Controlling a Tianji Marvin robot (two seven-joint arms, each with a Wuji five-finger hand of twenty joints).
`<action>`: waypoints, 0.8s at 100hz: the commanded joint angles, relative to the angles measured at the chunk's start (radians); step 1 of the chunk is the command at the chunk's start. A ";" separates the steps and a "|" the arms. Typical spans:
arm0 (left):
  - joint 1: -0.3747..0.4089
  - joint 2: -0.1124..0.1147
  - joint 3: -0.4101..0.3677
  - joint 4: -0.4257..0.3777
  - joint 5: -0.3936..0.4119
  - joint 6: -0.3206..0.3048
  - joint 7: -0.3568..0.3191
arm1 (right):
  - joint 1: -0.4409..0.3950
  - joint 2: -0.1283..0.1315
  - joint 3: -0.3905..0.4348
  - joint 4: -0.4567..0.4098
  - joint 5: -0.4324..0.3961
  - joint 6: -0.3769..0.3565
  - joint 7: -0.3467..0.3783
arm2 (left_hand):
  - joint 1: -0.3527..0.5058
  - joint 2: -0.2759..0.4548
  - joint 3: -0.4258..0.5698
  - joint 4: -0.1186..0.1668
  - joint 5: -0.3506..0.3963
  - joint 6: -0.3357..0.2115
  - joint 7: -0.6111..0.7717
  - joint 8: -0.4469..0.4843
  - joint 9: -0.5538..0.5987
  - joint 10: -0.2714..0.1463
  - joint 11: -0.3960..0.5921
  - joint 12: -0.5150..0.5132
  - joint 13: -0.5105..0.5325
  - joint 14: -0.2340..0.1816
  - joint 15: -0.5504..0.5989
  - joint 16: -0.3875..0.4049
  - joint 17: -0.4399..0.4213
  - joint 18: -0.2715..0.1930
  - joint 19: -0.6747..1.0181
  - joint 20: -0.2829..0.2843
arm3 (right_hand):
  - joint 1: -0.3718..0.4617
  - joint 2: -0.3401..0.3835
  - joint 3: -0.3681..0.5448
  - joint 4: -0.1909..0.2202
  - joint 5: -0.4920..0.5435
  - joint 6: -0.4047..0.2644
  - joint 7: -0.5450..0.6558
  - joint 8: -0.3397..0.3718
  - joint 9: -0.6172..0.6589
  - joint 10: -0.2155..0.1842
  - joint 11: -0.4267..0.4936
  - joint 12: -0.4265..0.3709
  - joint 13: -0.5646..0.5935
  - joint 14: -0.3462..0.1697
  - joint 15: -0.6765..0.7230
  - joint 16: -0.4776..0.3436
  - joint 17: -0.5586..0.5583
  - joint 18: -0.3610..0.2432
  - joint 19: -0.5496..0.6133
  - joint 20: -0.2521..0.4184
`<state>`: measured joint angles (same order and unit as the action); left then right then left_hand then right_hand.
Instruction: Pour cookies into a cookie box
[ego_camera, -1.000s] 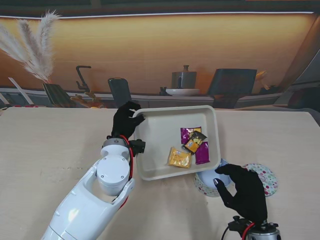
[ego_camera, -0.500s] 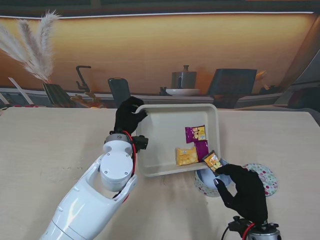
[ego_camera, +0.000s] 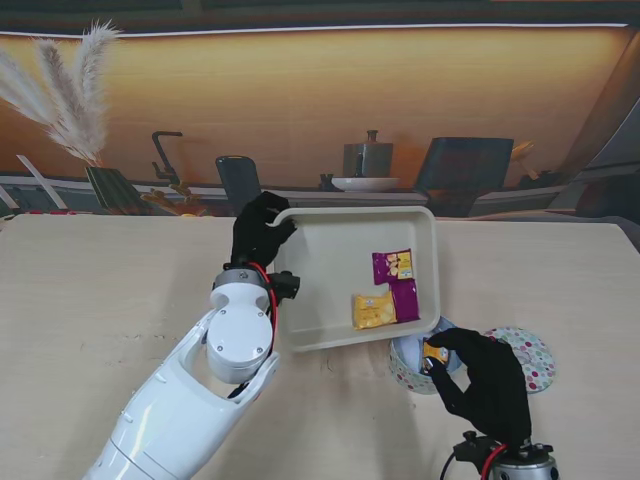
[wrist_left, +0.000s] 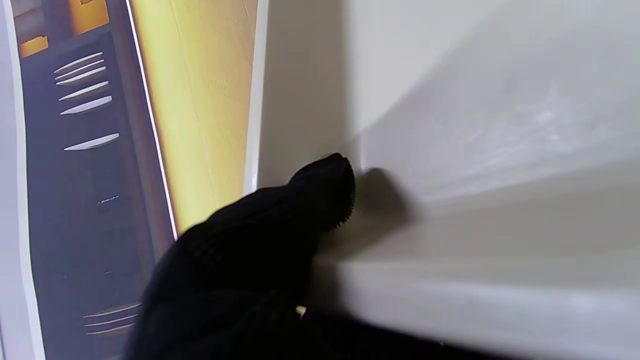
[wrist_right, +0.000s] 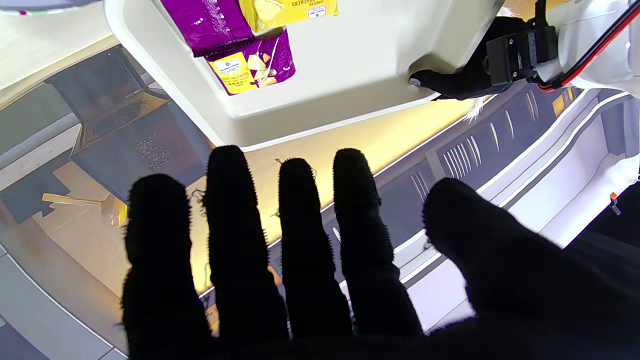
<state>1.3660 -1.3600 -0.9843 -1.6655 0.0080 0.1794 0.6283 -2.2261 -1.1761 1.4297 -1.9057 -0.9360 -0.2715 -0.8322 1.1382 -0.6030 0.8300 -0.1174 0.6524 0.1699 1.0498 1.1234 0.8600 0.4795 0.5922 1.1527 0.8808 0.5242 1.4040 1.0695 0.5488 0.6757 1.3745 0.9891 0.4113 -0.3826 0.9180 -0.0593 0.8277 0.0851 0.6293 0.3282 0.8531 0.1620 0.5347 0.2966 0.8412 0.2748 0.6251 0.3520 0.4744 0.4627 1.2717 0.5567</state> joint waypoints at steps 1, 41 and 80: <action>-0.006 -0.017 0.004 -0.011 -0.002 -0.020 0.002 | -0.003 -0.003 -0.004 -0.002 0.001 0.001 0.012 | 0.050 0.154 0.180 0.064 0.109 -0.041 0.117 0.024 0.120 -0.071 0.226 0.046 0.050 -0.054 -0.030 -0.024 0.012 0.022 0.050 0.011 | -0.032 0.003 0.005 0.019 0.034 -0.016 -0.022 0.019 0.021 0.002 -0.006 -0.004 0.000 0.029 0.000 0.000 -0.014 0.027 0.001 -0.003; 0.004 -0.006 0.009 -0.034 0.046 -0.039 -0.008 | -0.004 -0.003 -0.003 -0.003 -0.002 -0.001 0.008 | 0.041 0.158 0.182 0.071 0.110 -0.059 0.121 0.020 0.128 -0.087 0.234 0.045 0.064 -0.067 -0.018 -0.025 0.025 0.018 0.067 0.011 | -0.033 0.003 0.005 0.019 0.034 -0.016 -0.023 0.020 0.022 0.002 -0.005 -0.004 0.000 0.029 0.000 0.000 -0.014 0.027 0.001 -0.003; -0.014 -0.019 0.029 0.025 0.029 -0.060 0.009 | -0.008 -0.004 0.001 -0.003 0.000 0.000 0.003 | 0.045 0.161 0.173 0.070 0.105 -0.055 0.122 0.014 0.119 -0.079 0.234 0.050 0.044 -0.046 -0.006 -0.016 0.002 0.022 0.067 0.013 | -0.032 0.003 0.005 0.019 0.035 -0.015 -0.023 0.020 0.022 0.001 -0.006 -0.004 -0.002 0.030 0.000 0.000 -0.016 0.028 0.000 -0.003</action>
<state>1.3529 -1.3730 -0.9569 -1.6261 0.0299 0.1229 0.6623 -2.2273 -1.1762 1.4318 -1.9055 -0.9369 -0.2712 -0.8366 1.1364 -0.6031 0.8374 -0.1174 0.6524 0.1588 1.0509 1.1235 0.8600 0.4739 0.5946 1.1524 0.8910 0.5226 1.4059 1.0689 0.5530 0.6813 1.3872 0.9890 0.4009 -0.3826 0.9139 -0.0594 0.8277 0.0851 0.6241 0.3296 0.8531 0.1620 0.5347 0.2965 0.8412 0.2753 0.6251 0.3520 0.4743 0.4629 1.2717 0.5567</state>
